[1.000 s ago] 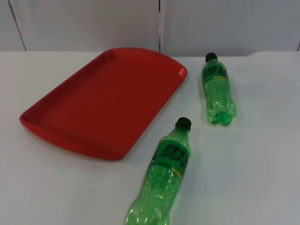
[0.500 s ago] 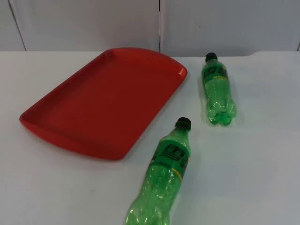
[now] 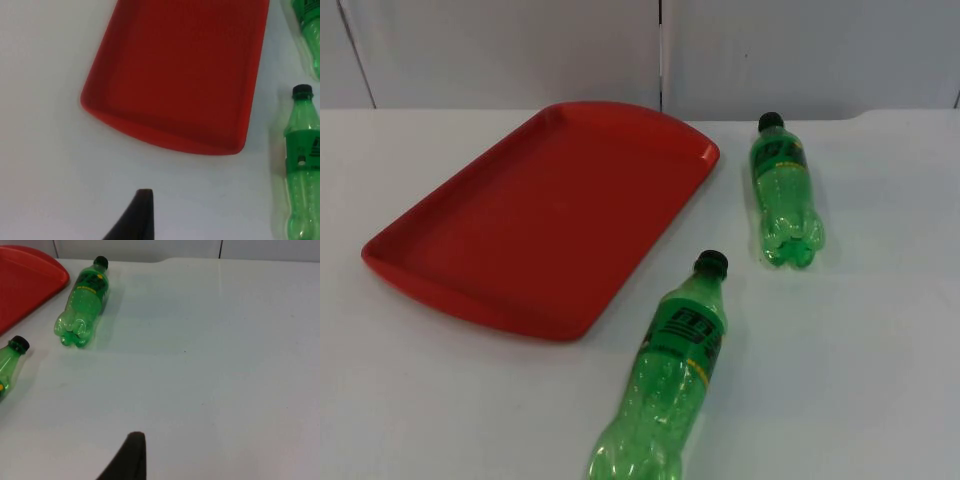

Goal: Place the bottle upright on the tray.

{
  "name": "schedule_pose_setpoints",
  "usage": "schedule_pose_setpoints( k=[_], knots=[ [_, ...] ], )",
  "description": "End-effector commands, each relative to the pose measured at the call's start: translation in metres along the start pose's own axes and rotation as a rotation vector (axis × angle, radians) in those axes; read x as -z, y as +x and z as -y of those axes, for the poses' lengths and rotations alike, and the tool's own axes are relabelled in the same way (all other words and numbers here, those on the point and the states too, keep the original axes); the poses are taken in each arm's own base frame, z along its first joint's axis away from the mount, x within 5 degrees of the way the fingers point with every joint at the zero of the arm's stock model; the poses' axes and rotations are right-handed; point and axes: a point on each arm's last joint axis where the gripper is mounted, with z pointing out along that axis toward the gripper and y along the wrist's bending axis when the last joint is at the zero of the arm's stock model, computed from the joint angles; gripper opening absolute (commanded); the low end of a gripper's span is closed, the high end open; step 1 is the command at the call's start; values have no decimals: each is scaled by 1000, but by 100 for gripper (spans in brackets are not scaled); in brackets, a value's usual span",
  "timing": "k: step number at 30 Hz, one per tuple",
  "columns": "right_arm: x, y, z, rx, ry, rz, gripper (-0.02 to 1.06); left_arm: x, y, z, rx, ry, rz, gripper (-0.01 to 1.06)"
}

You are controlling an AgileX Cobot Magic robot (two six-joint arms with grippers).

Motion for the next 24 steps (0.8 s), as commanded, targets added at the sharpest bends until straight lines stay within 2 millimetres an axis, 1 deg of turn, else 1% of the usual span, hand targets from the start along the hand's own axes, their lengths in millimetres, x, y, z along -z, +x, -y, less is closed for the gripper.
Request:
schedule_pose_setpoints(
  k=[1, 4, 6, 8, 12, 13, 17, 19, 21, 24],
  knots=[
    [-1, 1, 0, -2, 6, -1, 105, 2, -8, 2, 8, 25, 28, 105],
    [-1, 1, 0, -2, 6, -1, 105, 7, -22, 3, -12, 28, 64, 105],
    [-1, 1, 0, -2, 6, -1, 105, 9, -27, 3, -15, 29, 72, 105],
    [-1, 1, 0, -2, 6, -1, 105, 7, -30, 3, -14, 33, 69, 105],
    [-1, 1, 0, -2, 6, -1, 105, -5, -39, 2, -20, 54, 33, 105],
    [-1, 1, 0, -2, 6, -1, 105, -5, -39, 2, -20, 54, 33, 105],
    [-1, 1, 0, -2, 6, -1, 105, -23, -45, 12, -79, 95, -20, 105],
    [-1, 1, 0, -2, 6, -1, 105, -37, -51, 23, -111, 109, -55, 105],
    [-1, 1, 0, -2, 6, -1, 105, -40, -52, 25, -117, 109, -61, 105],
    [-1, 1, 0, -2, 6, -1, 105, -58, -56, 41, -161, 102, -105, 105]
  ],
)
